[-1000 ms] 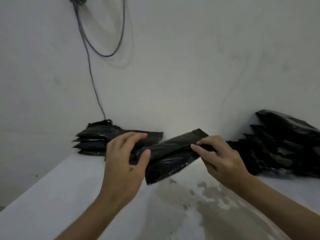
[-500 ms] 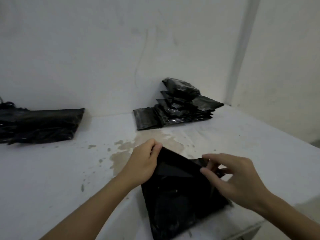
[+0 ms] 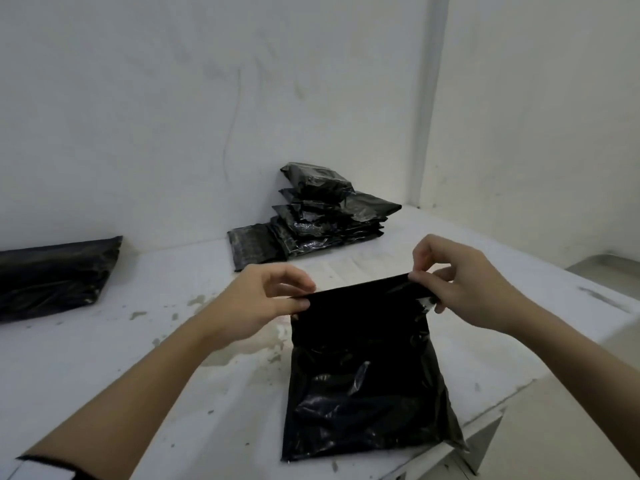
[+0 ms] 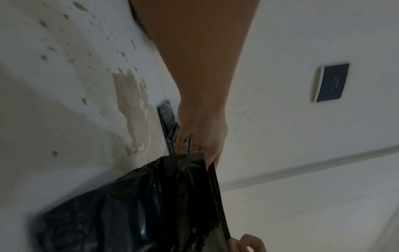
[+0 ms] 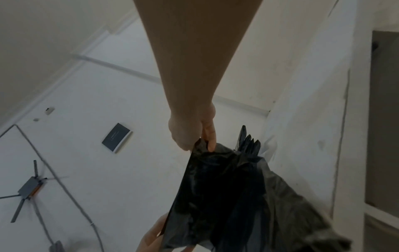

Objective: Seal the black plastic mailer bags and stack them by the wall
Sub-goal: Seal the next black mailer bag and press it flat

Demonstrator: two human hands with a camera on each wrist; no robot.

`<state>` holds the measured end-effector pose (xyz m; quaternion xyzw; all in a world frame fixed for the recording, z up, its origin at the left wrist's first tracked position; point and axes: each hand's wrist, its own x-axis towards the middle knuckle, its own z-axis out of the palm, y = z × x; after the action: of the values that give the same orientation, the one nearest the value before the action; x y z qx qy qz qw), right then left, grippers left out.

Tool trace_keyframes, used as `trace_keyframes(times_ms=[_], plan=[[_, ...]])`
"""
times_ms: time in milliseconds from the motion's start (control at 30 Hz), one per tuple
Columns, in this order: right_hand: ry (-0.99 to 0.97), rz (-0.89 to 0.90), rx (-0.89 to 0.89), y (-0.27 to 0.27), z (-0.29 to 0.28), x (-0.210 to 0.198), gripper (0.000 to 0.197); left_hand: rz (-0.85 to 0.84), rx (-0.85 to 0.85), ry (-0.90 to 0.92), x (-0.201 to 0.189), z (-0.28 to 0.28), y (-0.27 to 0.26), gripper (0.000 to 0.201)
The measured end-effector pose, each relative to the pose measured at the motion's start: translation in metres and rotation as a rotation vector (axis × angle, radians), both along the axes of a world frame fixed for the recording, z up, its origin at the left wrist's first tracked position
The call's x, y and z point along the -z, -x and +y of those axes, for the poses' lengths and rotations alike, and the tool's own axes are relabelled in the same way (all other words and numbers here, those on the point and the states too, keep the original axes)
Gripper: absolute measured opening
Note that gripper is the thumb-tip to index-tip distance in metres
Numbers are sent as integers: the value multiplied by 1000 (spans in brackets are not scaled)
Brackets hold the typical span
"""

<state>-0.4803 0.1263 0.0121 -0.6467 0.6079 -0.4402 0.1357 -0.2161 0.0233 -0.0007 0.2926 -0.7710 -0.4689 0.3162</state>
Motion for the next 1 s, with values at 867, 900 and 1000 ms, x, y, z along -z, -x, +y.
trace_keyframes(times_ms=[867, 900, 1000], plan=[[-124, -87, -43, 9, -17, -16, 12, 24, 6, -101, -26, -10, -5, 27], [-127, -96, -43, 9, -17, -16, 12, 25, -11, -74, -25, -11, -5, 27], [-131, -149, -56, 8, -17, -15, 14, 78, -114, -40, -21, -14, -2, 10]])
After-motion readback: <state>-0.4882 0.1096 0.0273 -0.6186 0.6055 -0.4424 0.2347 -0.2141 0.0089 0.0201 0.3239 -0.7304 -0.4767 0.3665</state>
